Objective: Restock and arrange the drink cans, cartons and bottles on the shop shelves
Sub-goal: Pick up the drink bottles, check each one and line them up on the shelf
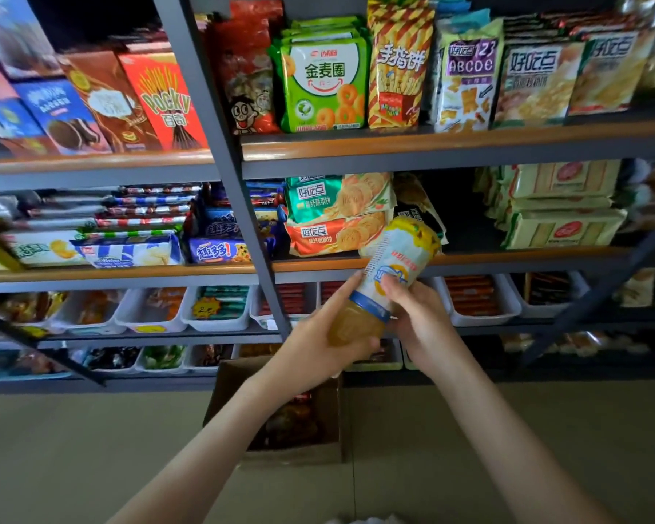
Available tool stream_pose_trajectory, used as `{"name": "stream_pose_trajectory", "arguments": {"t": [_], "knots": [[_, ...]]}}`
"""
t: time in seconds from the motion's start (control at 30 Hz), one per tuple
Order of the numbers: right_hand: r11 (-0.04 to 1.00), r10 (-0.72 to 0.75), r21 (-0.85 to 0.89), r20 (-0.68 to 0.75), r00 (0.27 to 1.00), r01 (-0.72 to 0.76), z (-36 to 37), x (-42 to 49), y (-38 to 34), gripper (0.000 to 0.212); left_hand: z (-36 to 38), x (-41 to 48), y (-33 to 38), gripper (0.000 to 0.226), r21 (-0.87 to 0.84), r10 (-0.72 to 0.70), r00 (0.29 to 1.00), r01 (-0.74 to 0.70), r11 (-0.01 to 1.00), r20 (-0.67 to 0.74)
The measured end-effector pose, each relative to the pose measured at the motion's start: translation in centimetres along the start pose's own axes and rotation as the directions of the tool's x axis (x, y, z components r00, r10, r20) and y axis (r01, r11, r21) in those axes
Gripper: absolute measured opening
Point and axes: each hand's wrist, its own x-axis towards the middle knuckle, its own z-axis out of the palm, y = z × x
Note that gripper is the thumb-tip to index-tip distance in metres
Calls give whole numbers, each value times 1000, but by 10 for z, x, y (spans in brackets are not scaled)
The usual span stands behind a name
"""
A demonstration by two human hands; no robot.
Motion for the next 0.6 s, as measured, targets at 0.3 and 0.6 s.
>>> {"name": "stream_pose_trajectory", "arguments": {"t": [0.3, 0.6], "knots": [[918, -145, -371, 19, 989, 142, -16, 1, -3, 83, 7, 5, -13, 59, 11, 26, 953, -24, 1000, -303], [-342, -235, -700, 709, 664, 627, -26, 9, 2, 87, -9, 6, -12, 55, -35, -68, 985, 63, 997, -161]]}}
